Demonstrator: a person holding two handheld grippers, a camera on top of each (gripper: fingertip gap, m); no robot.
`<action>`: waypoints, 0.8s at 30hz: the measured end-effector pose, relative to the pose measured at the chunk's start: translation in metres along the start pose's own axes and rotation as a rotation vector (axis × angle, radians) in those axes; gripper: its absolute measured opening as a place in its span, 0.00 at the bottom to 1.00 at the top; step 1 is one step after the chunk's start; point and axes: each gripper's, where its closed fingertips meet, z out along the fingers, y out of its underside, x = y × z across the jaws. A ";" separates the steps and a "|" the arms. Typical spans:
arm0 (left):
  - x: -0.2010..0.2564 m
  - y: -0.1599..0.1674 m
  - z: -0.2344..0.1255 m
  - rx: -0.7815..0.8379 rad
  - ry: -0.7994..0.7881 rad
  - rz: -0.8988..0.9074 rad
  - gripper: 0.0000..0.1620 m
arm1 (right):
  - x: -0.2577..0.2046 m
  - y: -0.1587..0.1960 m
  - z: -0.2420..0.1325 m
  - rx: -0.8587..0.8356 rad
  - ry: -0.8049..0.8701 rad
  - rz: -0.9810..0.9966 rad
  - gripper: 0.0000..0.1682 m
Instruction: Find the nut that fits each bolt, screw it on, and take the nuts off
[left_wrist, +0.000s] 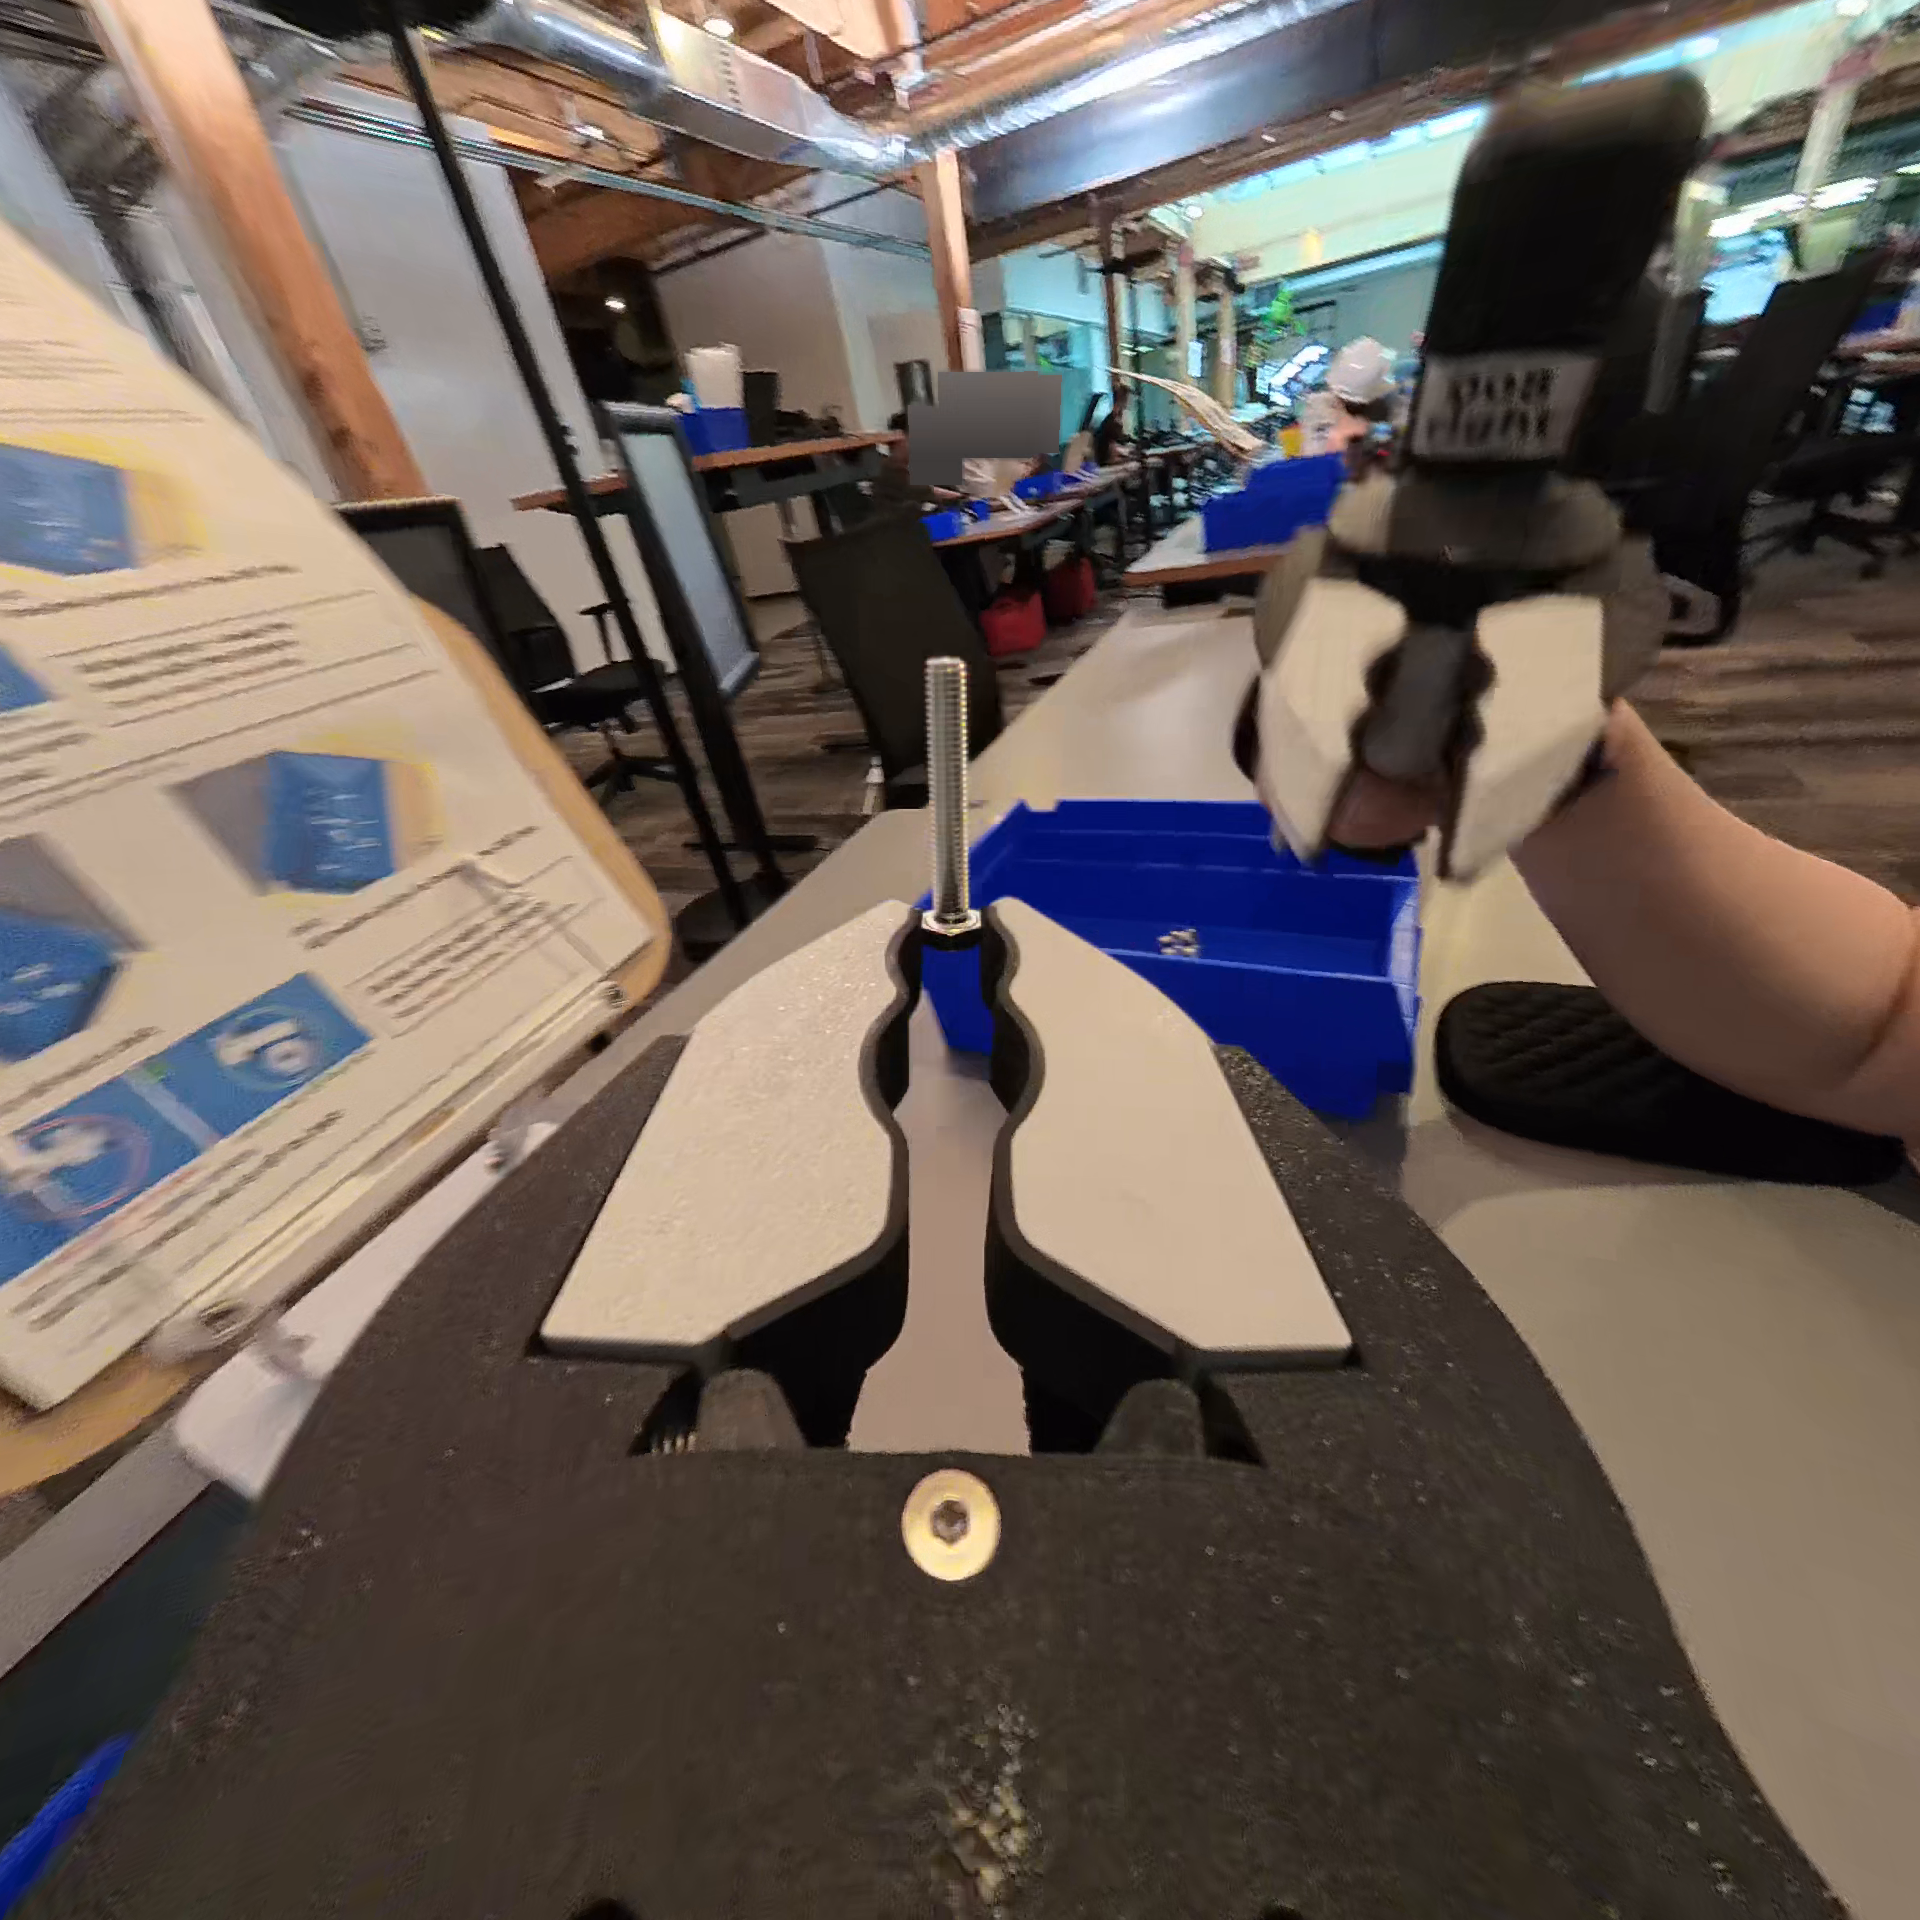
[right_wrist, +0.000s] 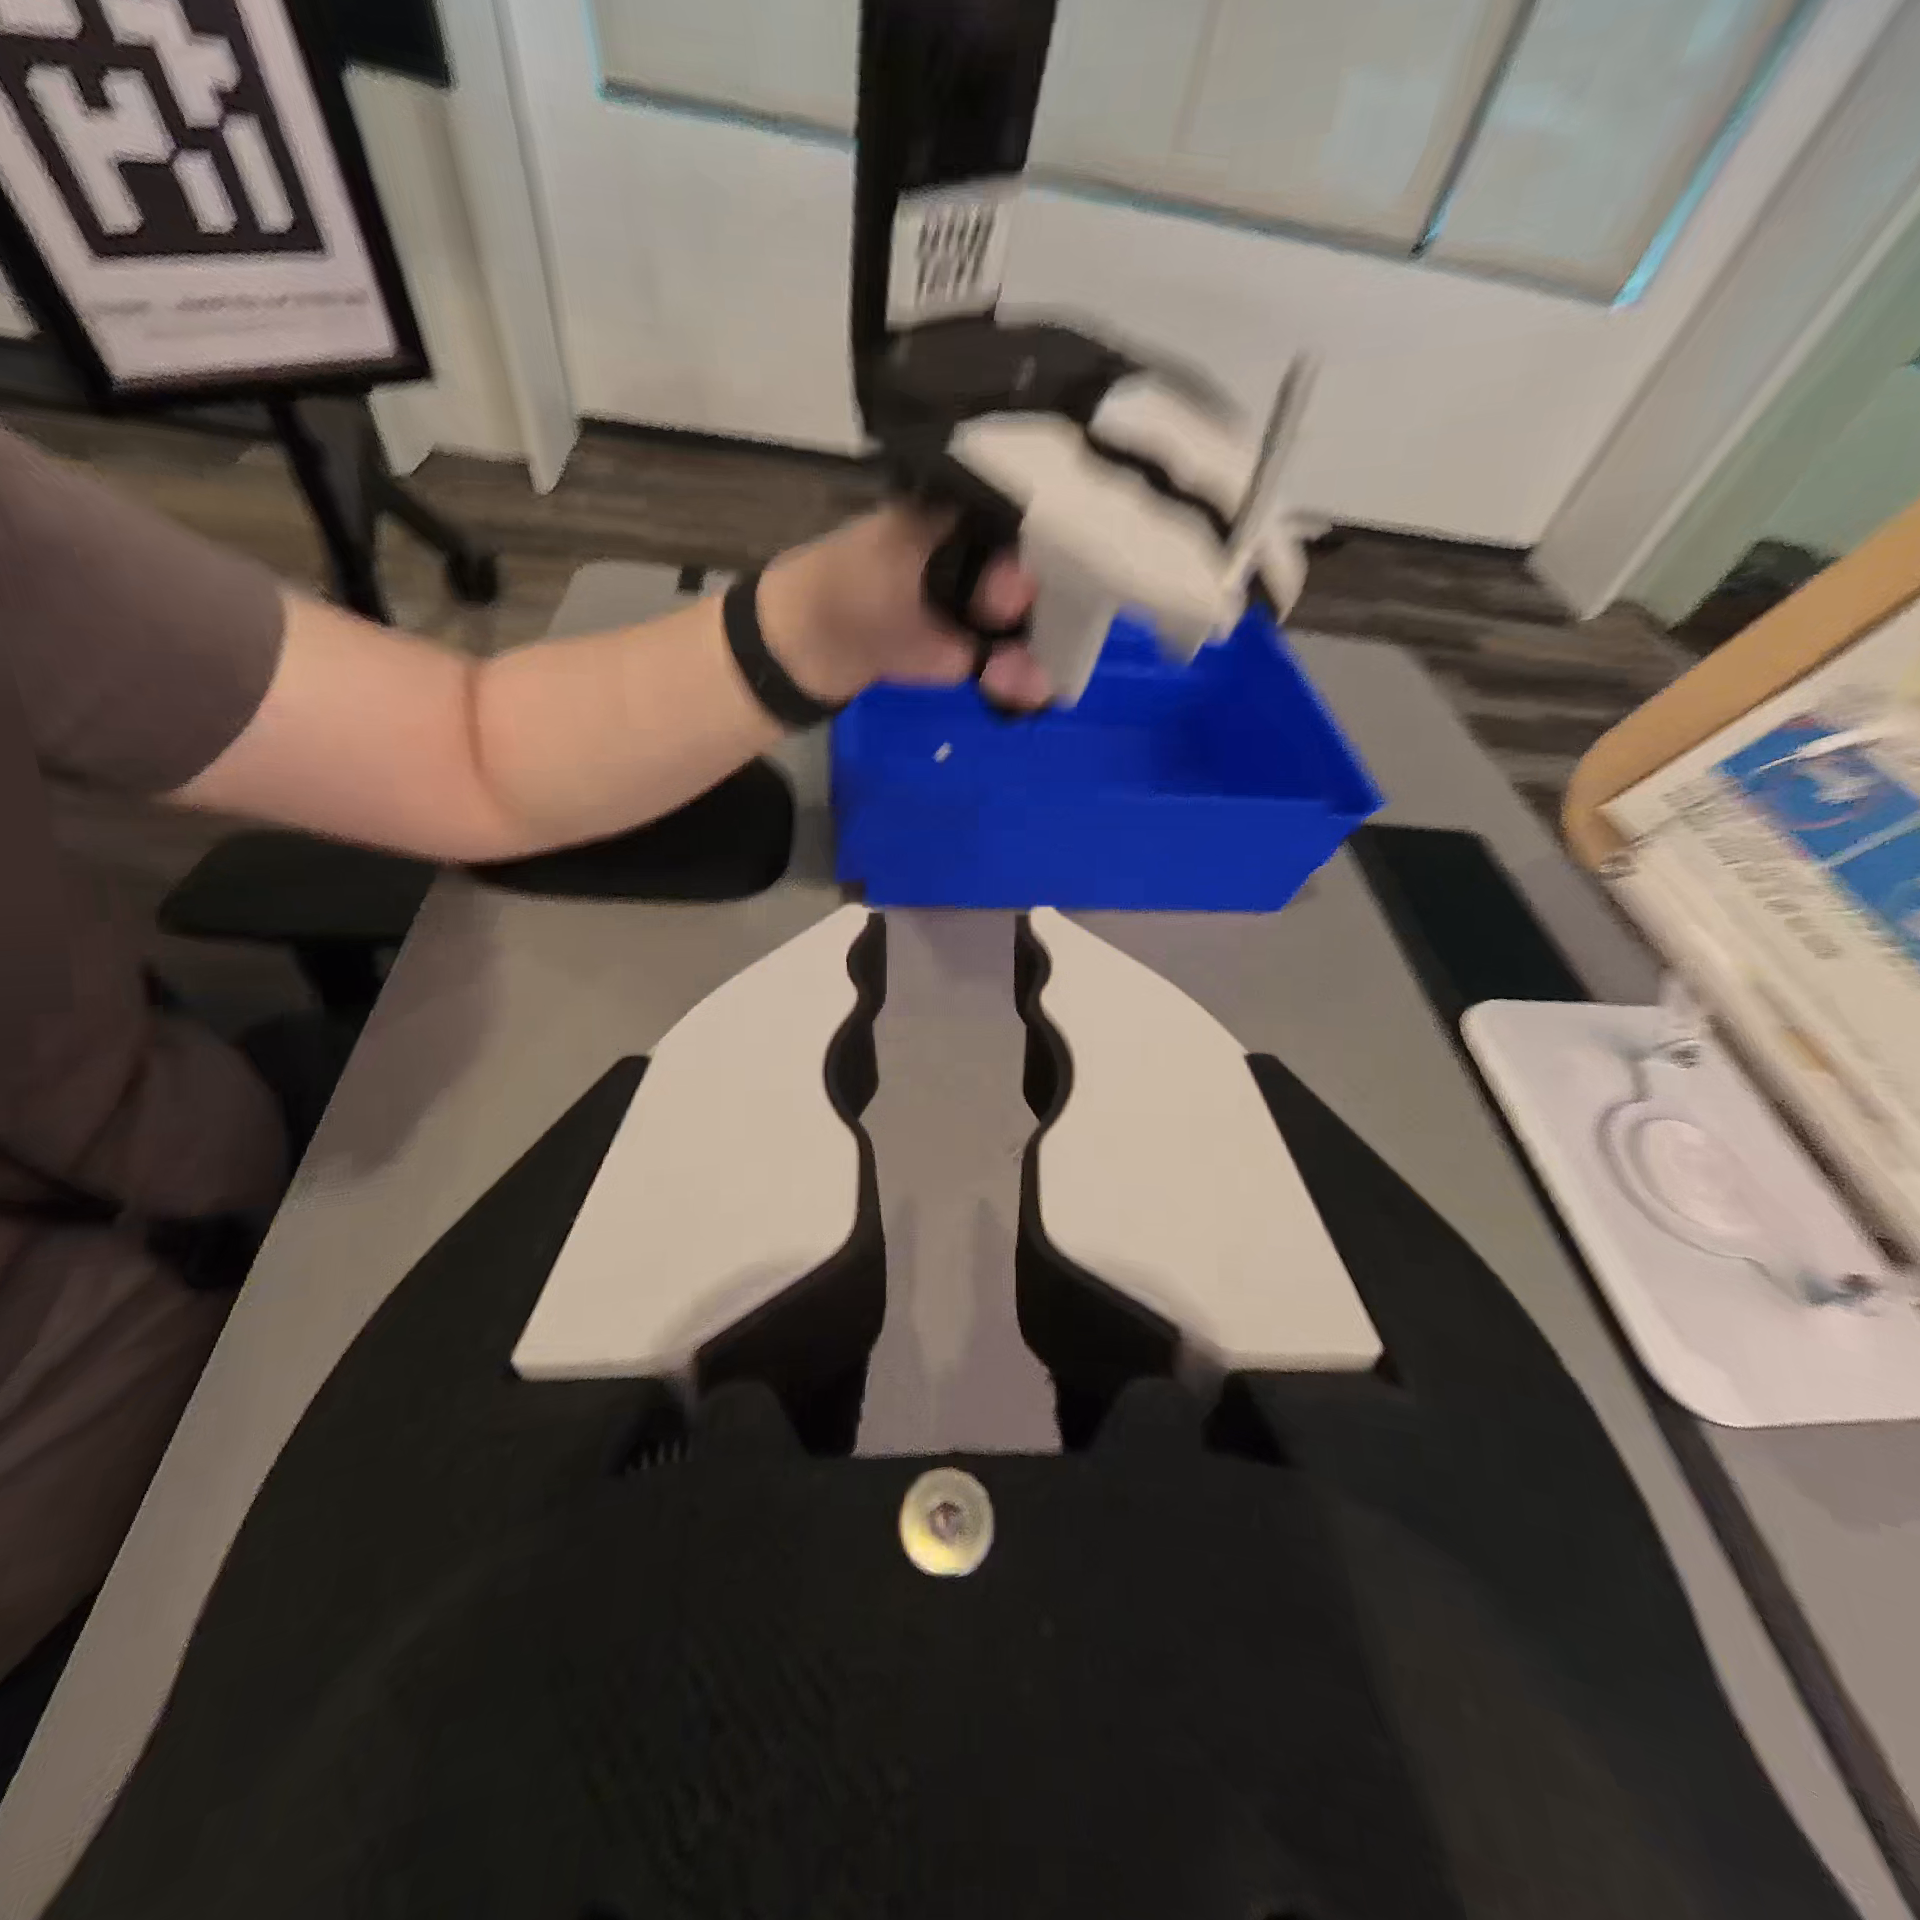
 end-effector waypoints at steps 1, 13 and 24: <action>-0.011 -0.004 -0.011 0.007 -0.037 0.000 0.06 | -0.004 0.012 0.009 -0.046 -0.050 0.009 0.14; -0.084 -0.010 -0.105 -0.100 -0.348 0.070 0.06 | 0.010 0.156 0.106 -0.750 -0.229 -0.225 0.08; -0.078 -0.013 -0.105 -0.083 -0.300 0.053 0.06 | 0.020 0.209 0.143 -0.829 -0.182 -0.137 0.07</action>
